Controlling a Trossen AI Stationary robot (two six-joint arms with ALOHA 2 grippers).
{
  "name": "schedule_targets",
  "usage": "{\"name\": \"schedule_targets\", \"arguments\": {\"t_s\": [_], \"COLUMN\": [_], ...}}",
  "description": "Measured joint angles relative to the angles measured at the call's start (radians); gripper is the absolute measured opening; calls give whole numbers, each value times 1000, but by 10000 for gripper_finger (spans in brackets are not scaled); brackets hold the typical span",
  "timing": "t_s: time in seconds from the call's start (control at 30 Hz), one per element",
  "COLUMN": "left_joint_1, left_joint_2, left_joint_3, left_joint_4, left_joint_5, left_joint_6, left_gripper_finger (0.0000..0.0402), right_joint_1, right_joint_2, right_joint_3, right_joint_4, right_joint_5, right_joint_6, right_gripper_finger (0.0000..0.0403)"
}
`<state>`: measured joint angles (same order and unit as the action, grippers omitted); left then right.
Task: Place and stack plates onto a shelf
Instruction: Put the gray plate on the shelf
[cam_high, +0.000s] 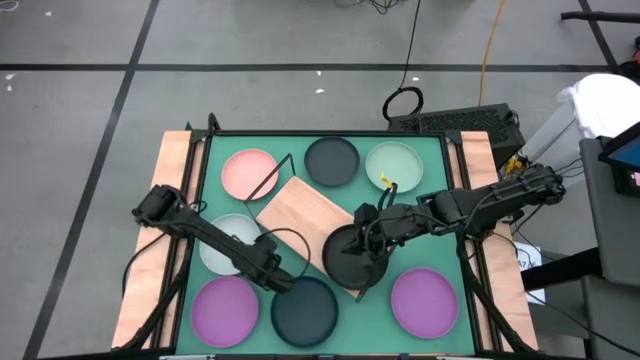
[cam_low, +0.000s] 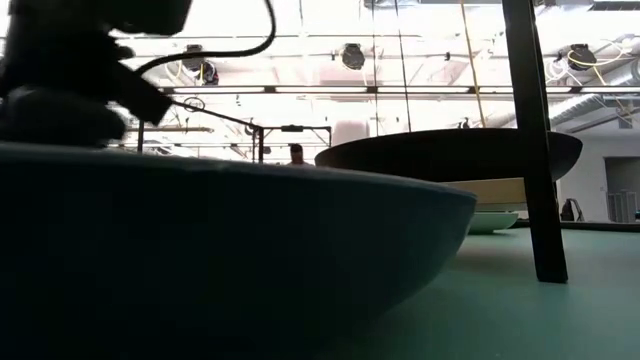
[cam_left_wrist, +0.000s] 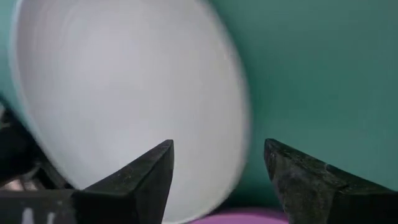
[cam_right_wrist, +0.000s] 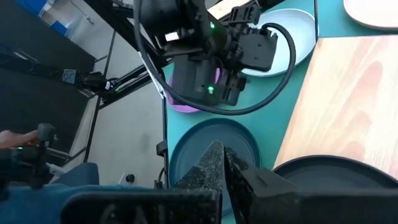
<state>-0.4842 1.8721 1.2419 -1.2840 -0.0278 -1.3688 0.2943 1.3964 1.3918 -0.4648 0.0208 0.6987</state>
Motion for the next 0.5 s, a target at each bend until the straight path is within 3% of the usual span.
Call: {"name": "schedule_targets", "arguments": {"t_s": [0.5], "left_joint_1": [-18], "left_joint_2": [-2], "left_joint_3": [-92], "left_joint_4": [154], "left_joint_5": [-3], "left_joint_6": [33], "left_gripper_finger": [166], "right_joint_1": [0], "right_joint_2": [0], "right_joint_3": [0], "right_joint_4": [0], "right_joint_5": [2], "right_joint_6": [13], "right_gripper_finger": [0]}}
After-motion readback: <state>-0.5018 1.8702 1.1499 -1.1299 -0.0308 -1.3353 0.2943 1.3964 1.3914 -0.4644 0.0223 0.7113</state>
